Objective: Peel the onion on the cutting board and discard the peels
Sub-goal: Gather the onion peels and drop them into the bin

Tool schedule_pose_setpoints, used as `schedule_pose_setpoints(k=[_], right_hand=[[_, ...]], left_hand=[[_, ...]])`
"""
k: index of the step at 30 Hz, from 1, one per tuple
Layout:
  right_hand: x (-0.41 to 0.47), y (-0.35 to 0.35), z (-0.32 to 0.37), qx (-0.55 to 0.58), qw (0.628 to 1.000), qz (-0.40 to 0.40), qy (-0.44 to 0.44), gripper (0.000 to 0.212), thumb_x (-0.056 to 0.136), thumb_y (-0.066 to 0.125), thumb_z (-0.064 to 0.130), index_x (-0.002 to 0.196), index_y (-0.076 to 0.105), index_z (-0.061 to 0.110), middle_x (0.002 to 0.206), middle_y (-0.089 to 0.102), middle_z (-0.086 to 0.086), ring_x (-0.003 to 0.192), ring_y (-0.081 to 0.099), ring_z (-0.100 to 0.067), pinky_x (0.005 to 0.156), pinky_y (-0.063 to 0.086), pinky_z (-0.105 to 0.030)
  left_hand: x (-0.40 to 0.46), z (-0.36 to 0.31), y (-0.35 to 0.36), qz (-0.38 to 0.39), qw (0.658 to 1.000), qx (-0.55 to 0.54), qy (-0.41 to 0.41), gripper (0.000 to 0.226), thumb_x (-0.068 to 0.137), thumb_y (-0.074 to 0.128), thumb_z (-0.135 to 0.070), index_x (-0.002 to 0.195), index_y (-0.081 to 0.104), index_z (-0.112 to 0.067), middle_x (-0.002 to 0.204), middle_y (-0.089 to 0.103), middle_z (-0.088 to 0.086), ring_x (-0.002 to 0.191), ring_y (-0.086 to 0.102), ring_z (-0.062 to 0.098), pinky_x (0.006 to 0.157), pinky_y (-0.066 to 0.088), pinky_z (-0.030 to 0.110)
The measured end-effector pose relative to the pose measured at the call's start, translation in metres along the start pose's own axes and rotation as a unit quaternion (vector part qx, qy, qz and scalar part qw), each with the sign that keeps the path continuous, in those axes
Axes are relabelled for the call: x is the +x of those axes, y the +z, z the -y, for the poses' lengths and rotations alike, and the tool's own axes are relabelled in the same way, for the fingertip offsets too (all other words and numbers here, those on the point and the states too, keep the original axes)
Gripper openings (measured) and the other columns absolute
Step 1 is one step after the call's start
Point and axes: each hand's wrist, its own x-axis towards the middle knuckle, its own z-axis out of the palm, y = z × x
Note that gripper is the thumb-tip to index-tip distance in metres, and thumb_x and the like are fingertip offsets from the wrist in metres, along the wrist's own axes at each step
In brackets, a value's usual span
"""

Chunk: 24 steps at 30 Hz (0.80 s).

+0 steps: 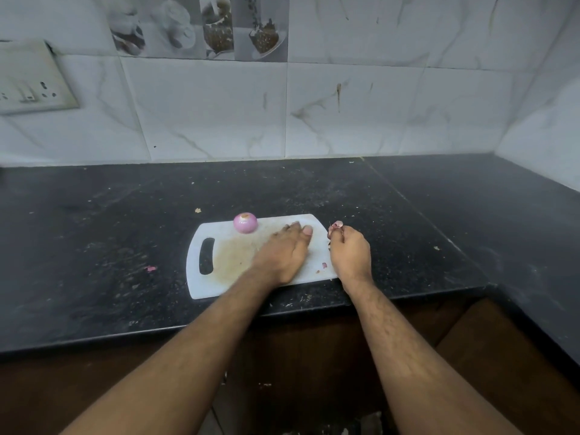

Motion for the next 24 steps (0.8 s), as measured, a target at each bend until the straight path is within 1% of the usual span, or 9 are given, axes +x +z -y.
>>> schedule_pose_setpoints(k=[4, 9, 12, 14, 16, 18, 19, 21, 24], right_hand=[[0.003, 0.000, -0.009, 0.077, 0.996, 0.023, 0.027, 0.045, 0.107, 0.053, 0.033, 0.063, 0.054, 0.022, 0.064, 0.062, 0.006, 0.060, 0.055, -0.012, 0.060, 0.043, -0.031], [0.004, -0.003, -0.009, 0.109, 0.993, 0.022, 0.036, 0.047, 0.105, 0.056, 0.042, 0.066, 0.061, 0.015, 0.064, 0.070, -0.001, 0.061, 0.068, -0.024, 0.058, 0.058, -0.044], [-0.001, -0.007, -0.004, 0.175, 0.982, -0.004, 0.063, 0.049, 0.108, 0.048, 0.039, 0.064, 0.053, 0.019, 0.054, 0.051, 0.008, 0.050, 0.043, -0.009, 0.049, 0.039, -0.031], [-0.002, -0.008, -0.003, 0.197, 0.978, -0.005, 0.072, 0.047, 0.109, 0.048, 0.040, 0.067, 0.055, 0.020, 0.056, 0.049, 0.009, 0.050, 0.040, -0.007, 0.049, 0.037, -0.028], [-0.003, -0.008, -0.002, 0.196, 0.978, 0.002, 0.074, 0.047, 0.108, 0.048, 0.042, 0.066, 0.054, 0.021, 0.058, 0.050, 0.007, 0.053, 0.041, -0.009, 0.051, 0.037, -0.029], [-0.003, -0.008, -0.002, 0.192, 0.978, 0.012, 0.080, 0.047, 0.107, 0.050, 0.041, 0.065, 0.054, 0.020, 0.059, 0.051, 0.003, 0.055, 0.042, -0.012, 0.053, 0.038, -0.031], [-0.002, -0.008, -0.002, 0.193, 0.978, 0.018, 0.081, 0.046, 0.107, 0.051, 0.038, 0.065, 0.054, 0.020, 0.060, 0.051, 0.002, 0.056, 0.043, -0.014, 0.055, 0.038, -0.032], [-0.002, -0.007, -0.002, 0.189, 0.978, 0.027, 0.085, 0.044, 0.105, 0.052, 0.034, 0.063, 0.055, 0.020, 0.059, 0.053, 0.001, 0.057, 0.045, -0.016, 0.057, 0.040, -0.036], [-0.002, -0.005, -0.003, 0.184, 0.978, 0.027, 0.097, 0.043, 0.102, 0.054, 0.035, 0.061, 0.057, 0.022, 0.057, 0.057, 0.005, 0.055, 0.048, -0.015, 0.058, 0.043, -0.037]], left_hand=[[0.000, -0.058, 0.038, -0.088, 0.989, -0.113, -0.030, 0.099, 0.093, -0.009, -0.069, 0.152, 0.046, -0.012, 0.156, 0.052, 0.011, 0.149, 0.041, 0.025, 0.127, 0.024, 0.045], [-0.004, -0.090, 0.042, -0.172, 0.927, -0.320, -0.095, 0.078, 0.104, 0.004, -0.064, 0.123, 0.065, -0.019, 0.118, 0.070, -0.001, 0.113, 0.063, 0.018, 0.109, 0.046, 0.043], [-0.011, -0.077, 0.030, -0.211, 0.885, -0.407, -0.086, 0.072, 0.107, 0.011, -0.061, 0.120, 0.065, -0.015, 0.111, 0.070, 0.000, 0.104, 0.066, 0.007, 0.096, 0.054, 0.020], [-0.024, -0.060, 0.014, -0.235, 0.905, -0.350, -0.062, 0.048, 0.111, 0.021, -0.050, 0.100, 0.060, -0.024, 0.092, 0.061, -0.015, 0.086, 0.059, -0.009, 0.076, 0.043, 0.003], [-0.030, -0.030, 0.006, -0.182, 0.952, -0.246, -0.029, 0.038, 0.109, 0.038, -0.052, 0.110, 0.064, -0.024, 0.112, 0.068, -0.007, 0.112, 0.063, 0.000, 0.092, 0.043, 0.015], [-0.034, -0.005, 0.001, -0.046, 0.997, -0.058, -0.010, 0.077, 0.097, 0.051, -0.067, 0.153, 0.045, -0.014, 0.161, 0.044, 0.009, 0.152, 0.037, 0.023, 0.122, 0.032, 0.037], [-0.035, 0.001, 0.001, 0.010, 0.999, 0.039, 0.009, 0.098, 0.090, 0.052, -0.077, 0.162, 0.031, -0.013, 0.170, 0.027, 0.011, 0.158, 0.023, 0.026, 0.127, 0.023, 0.042], [-0.036, 0.000, 0.004, 0.036, 0.986, 0.162, 0.036, 0.116, 0.078, 0.042, -0.093, 0.162, 0.028, -0.015, 0.170, 0.025, 0.012, 0.156, 0.025, 0.030, 0.126, 0.023, 0.046], [-0.017, -0.009, 0.002, -0.029, 0.961, 0.265, 0.067, 0.115, 0.064, 0.025, -0.101, 0.132, 0.051, -0.012, 0.137, 0.050, 0.010, 0.124, 0.048, 0.029, 0.104, 0.040, 0.045]])
